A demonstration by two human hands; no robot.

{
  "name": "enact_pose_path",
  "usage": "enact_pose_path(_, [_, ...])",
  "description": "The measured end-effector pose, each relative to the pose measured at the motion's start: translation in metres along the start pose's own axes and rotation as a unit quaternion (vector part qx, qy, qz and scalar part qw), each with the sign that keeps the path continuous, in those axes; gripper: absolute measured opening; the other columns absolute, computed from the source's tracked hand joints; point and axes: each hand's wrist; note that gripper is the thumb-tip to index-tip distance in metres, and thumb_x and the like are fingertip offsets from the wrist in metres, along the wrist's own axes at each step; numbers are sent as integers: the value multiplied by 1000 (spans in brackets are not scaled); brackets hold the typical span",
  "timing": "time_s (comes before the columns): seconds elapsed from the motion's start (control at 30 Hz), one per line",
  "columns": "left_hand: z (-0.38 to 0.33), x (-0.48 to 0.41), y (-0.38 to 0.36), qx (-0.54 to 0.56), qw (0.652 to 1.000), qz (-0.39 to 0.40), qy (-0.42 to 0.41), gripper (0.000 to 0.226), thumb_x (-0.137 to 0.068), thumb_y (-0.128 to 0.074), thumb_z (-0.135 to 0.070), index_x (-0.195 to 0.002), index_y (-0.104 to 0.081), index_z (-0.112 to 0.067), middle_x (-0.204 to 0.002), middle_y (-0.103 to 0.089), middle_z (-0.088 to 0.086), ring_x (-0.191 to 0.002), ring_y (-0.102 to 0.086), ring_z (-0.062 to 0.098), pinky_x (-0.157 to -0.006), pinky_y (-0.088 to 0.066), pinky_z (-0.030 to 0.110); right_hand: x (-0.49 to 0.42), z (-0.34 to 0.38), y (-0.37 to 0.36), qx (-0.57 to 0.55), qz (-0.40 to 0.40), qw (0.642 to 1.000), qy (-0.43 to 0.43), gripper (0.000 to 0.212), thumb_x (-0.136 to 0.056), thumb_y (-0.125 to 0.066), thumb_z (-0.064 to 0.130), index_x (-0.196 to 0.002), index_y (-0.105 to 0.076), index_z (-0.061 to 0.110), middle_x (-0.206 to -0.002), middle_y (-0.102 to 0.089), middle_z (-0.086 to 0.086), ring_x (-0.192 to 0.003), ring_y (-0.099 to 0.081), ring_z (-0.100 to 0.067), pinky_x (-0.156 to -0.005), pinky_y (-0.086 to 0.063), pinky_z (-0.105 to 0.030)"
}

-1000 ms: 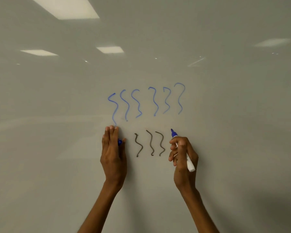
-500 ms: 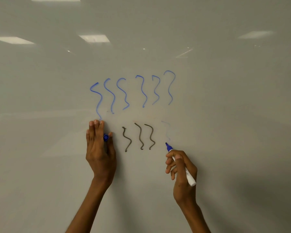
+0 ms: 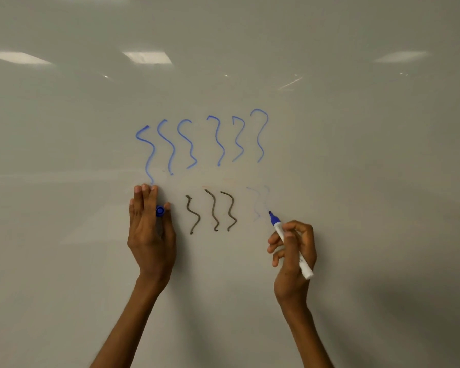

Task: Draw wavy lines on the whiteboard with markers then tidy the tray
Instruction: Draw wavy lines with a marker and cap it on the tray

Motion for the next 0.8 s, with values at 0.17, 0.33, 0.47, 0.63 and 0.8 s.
enact_pose_path(0.17, [-3,0,1,14,1000,0,12,42,-100,-54,-9,-140,-46,1,-147,-43,14,-143,-34,21,-113,-36,49,10,-3,8,27,25,999,-18,16,-91,-46,41,-86,-56,30,-74,-64,-8,-61,-56,-21,-55,-42,-30])
enact_pose_path(0.33, [-7,0,5,19,999,16,21,42,-100,-52,-11,-140,-45,1,-148,-42,15,-144,-32,22,-113,-35,49,-24,18,3,36,16,999,10,7,-95,-48,31,-93,-52,25,-81,-67,-2,-64,-58,-21,-56,-42,-32])
enact_pose_path(0.47, [-8,-1,7,20,999,27,30,43,-100,-53,-11,-141,-45,-1,-149,-41,13,-144,-31,20,-112,-36,50,-27,18,3,39,12,999,0,5,-96,-48,26,-94,-51,22,-82,-67,0,-68,-58,-19,-55,-43,-35])
enact_pose_path(0.63, [-9,-2,10,38,998,36,40,43,-100,-53,-12,-141,-46,-3,-150,-39,8,-145,-29,15,-113,-36,50,-5,5,19,31,13,999,-21,9,-92,-47,36,-90,-51,29,-85,-68,-6,-70,-58,-22,-54,-43,-35])
enact_pose_path(0.8, [-17,-4,12,80,993,47,75,42,-100,-52,-14,-140,-48,-2,-149,-42,10,-144,-30,16,-118,-30,44,11,-5,28,43,12,997,-62,13,-89,-49,43,-87,-51,30,-82,-68,-6,-69,-58,-23,-55,-43,-36])
Point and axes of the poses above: each hand's wrist, its own x-axis away from the middle knuckle, its own y-axis out of the back of the hand, z = x × y
